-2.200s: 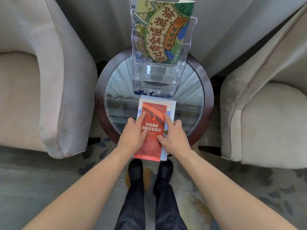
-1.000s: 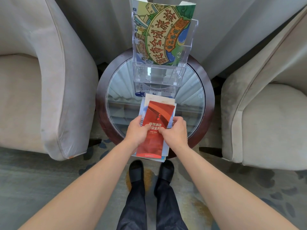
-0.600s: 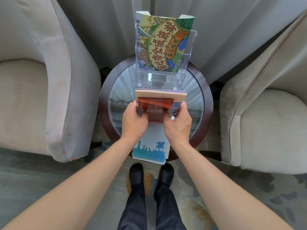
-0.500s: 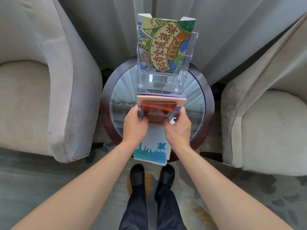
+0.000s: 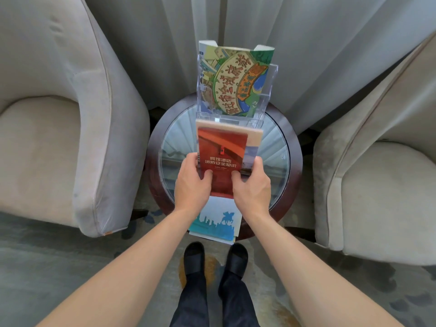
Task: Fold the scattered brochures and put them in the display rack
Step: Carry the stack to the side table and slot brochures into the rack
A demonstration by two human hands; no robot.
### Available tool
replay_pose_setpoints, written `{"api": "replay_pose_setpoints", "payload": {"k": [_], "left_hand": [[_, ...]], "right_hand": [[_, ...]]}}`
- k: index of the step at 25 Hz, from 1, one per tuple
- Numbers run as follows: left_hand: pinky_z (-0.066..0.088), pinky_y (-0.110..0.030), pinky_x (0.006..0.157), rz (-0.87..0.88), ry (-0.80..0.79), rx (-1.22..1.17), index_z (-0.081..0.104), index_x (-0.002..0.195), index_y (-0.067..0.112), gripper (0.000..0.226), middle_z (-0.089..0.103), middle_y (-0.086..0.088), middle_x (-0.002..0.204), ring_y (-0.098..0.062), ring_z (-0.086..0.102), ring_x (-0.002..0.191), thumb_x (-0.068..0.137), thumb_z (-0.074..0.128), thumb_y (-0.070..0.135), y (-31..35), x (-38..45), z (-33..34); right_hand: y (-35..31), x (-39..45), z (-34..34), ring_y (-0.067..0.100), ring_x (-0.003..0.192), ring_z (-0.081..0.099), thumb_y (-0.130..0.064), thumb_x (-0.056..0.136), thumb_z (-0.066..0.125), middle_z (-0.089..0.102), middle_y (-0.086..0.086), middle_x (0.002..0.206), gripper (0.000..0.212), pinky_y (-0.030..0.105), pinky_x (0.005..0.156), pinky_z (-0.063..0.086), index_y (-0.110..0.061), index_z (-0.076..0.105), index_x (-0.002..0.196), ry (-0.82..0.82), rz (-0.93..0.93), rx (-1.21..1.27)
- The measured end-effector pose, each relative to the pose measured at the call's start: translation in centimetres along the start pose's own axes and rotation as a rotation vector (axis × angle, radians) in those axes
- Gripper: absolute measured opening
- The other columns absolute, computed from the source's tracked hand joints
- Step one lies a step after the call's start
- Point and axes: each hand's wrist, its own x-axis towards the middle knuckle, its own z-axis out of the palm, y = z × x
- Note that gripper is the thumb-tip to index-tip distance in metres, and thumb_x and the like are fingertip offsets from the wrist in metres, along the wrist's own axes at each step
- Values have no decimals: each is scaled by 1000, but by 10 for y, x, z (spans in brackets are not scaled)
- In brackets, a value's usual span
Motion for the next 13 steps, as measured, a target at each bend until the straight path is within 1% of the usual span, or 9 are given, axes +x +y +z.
{"api": "replay_pose_setpoints", "payload": {"k": [2,4,6,9,11,13], "left_hand": [[50,-33,71,54,77,92,43,112,33,34,53,11,104,-7,54,87,87,65,25,16,3,-6],[51,-31,71,105,116,113,41,111,31,35,52,9,107,-7,54,88,88,66,27,34,9,-12],[51,-28,71,139,146,109,39,108,32,33,53,8,108,-8,56,89,89,66,30,51,17,-17],[51,-30,67,177,194,100,35,101,35,33,53,9,103,-12,58,87,89,66,30,79,33,-25],[51,-31,66,187,217,94,36,100,31,32,52,7,101,-14,58,85,88,66,27,95,46,-29],[52,-32,65,202,231,91,38,100,29,31,51,7,101,-12,57,82,88,66,25,110,61,-31]], "right_hand": [[-13,5,-9,16,78,63,-38,91,60,65,-10,88,20,38,69,52,-36,41,98,10,-45,-38],[-25,15,-17,13,78,63,-40,93,61,62,-13,89,22,41,71,56,-37,40,100,22,-77,-41],[-39,28,-26,12,78,62,-41,93,61,61,-14,89,23,42,72,57,-37,40,99,28,-109,-38],[-64,48,-40,13,77,59,-39,91,62,61,-12,88,22,38,69,53,-34,41,95,61,-172,-19],[-79,61,-48,12,79,58,-38,88,64,62,-13,89,22,34,68,50,-34,43,93,91,-205,8],[-93,76,-54,11,81,57,-37,88,66,62,-12,89,22,33,68,48,-32,45,92,111,-207,23]]}}
